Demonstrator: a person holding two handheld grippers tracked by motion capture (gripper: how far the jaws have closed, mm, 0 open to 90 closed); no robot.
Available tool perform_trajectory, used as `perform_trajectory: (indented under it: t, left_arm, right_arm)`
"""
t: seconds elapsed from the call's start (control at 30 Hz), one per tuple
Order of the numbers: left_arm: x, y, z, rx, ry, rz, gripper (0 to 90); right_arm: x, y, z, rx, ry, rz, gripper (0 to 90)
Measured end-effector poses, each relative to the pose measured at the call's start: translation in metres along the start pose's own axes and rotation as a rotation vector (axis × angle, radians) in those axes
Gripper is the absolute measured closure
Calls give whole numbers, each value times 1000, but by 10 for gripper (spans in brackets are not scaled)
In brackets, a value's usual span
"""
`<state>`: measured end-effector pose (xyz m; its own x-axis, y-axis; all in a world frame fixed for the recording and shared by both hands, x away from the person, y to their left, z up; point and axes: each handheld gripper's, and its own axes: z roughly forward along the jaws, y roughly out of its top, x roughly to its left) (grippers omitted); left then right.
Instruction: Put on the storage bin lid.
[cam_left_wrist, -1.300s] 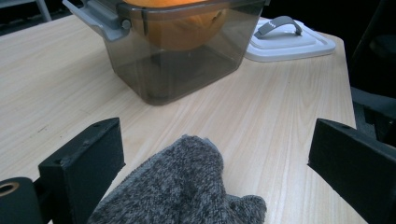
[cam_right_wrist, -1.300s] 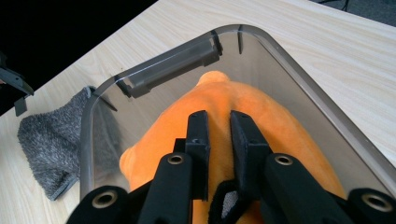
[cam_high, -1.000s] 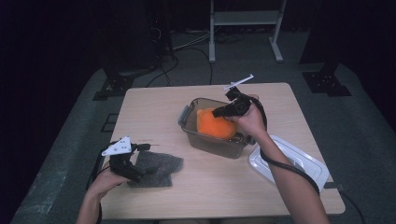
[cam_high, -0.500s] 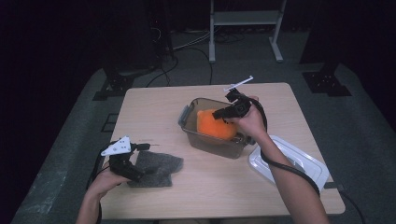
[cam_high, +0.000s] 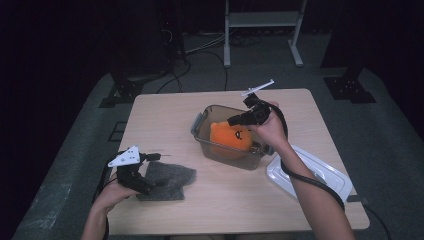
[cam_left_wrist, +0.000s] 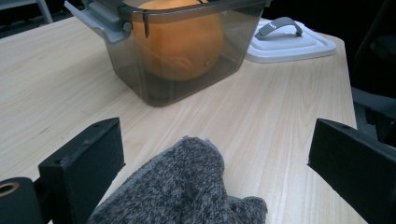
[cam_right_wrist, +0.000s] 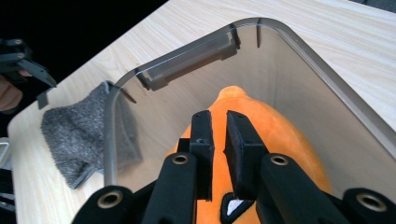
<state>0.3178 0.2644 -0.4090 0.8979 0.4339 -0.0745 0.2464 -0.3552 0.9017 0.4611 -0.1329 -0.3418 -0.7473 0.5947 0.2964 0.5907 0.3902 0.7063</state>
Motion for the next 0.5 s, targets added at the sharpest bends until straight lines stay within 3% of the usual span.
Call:
perform_trajectory:
  t: [0.27,0.5]
  left_arm:
    - [0,-1,1,7,-1,-1,28]
    - [0,-1,1,5,4,-1,28]
  right_arm:
    - [-3,-10,-11,-20,18,5,753]
    - [-3,-21,-31,-54,33,11,710]
